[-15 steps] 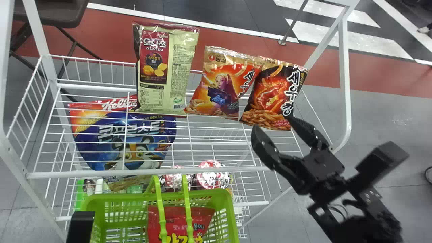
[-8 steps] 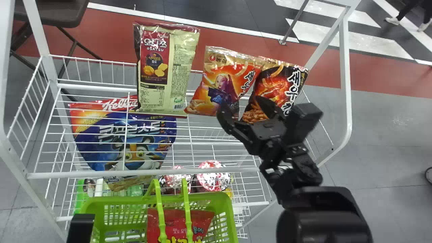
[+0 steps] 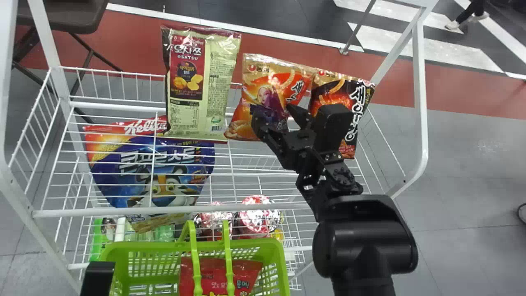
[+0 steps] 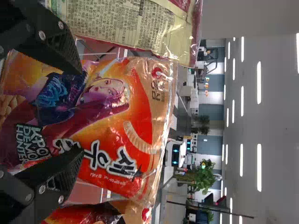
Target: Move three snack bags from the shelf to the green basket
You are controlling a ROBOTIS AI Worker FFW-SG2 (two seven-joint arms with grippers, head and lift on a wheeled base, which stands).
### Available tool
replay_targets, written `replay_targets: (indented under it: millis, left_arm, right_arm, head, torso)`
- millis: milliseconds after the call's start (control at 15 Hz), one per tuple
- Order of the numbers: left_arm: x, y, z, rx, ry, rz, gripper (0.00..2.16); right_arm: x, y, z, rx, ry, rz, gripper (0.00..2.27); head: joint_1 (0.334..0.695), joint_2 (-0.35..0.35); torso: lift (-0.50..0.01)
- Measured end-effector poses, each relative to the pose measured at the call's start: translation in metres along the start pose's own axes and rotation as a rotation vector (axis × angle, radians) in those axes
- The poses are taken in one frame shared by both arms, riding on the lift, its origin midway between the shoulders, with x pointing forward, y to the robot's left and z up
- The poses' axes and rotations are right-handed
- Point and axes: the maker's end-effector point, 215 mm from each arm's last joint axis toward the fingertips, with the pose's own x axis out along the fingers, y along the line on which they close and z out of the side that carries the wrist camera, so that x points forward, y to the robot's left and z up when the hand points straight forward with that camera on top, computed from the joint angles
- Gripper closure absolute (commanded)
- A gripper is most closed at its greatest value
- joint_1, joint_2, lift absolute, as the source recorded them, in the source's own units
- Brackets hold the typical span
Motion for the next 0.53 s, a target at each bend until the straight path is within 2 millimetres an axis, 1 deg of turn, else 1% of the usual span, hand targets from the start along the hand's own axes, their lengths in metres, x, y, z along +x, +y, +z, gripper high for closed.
replay_targets:
  millis: [67,200,400,533]
  left_arm:
    - [0.0,-0.001,0.0,0.001,0.001,-0.001,1.7]
    - [0.001,-0.001,0.002,0.006,0.002,-0.004,1.7]
    - [0.002,-0.001,0.006,0.013,0.004,-0.005,1.7]
    - [0.002,-0.001,0.008,0.014,0.008,-0.006,1.7]
  right_arm:
    - [0.0,0.002,-0.007,0.009,0.022,0.007,2.04]
    - [-0.009,0.005,-0.014,0.021,0.041,0.016,2.05]
    - [-0.027,-0.003,-0.007,0.018,0.021,0.004,2.08]
    - [-0.042,-0.008,0.006,0.025,-0.008,0.005,2.1]
  head:
    - [0.695,-0.35]
    - [0.695,-0.35]
    - [0.695,-0.35]
    - [0.695,-0.35]
  torso:
    - [-0.047]
    - [-0.047]
    - [-0.047]
    - [-0.047]
